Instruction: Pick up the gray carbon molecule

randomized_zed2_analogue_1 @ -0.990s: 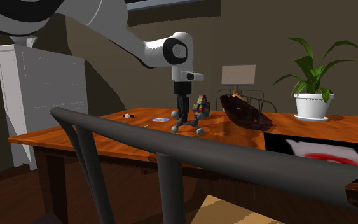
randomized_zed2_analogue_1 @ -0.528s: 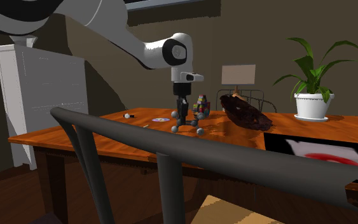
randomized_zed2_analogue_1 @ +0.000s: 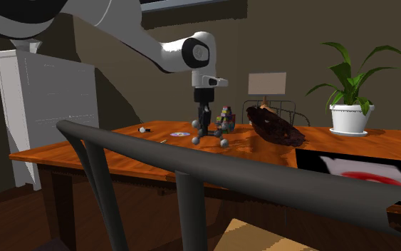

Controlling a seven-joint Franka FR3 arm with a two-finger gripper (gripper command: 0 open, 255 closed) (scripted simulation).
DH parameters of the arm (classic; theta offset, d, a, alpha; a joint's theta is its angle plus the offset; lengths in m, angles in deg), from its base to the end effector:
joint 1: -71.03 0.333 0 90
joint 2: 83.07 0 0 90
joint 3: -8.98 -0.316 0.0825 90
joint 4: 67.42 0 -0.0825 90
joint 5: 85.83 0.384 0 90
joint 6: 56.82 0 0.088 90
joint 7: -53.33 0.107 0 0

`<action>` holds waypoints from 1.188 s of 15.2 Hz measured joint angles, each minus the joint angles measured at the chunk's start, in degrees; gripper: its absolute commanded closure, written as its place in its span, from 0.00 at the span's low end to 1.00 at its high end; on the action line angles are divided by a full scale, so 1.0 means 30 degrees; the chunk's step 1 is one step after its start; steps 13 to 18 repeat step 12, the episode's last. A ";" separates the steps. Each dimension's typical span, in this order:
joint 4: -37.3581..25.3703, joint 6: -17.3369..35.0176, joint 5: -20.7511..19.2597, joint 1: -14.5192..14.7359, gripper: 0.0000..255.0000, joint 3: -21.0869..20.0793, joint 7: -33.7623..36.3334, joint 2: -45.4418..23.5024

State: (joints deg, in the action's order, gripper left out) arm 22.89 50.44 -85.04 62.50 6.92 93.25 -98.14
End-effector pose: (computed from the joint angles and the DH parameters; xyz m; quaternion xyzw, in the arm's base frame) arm 0.6411 -0.0739 0.4904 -0.9179 0.3962 -0.0125 0.0155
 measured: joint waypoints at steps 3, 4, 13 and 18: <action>-0.0755 -0.0755 0.0000 -0.0016 1.00 0.0009 -0.0011 0.0002; -0.1021 -0.1008 -0.0001 -0.0014 1.00 0.0008 -0.0006 -0.0011; -0.3012 -0.2935 -0.0014 0.0016 1.00 -0.0009 0.0065 -0.0074; -0.3012 -0.2935 -0.0014 0.0016 1.00 -0.0009 0.0065 -0.0074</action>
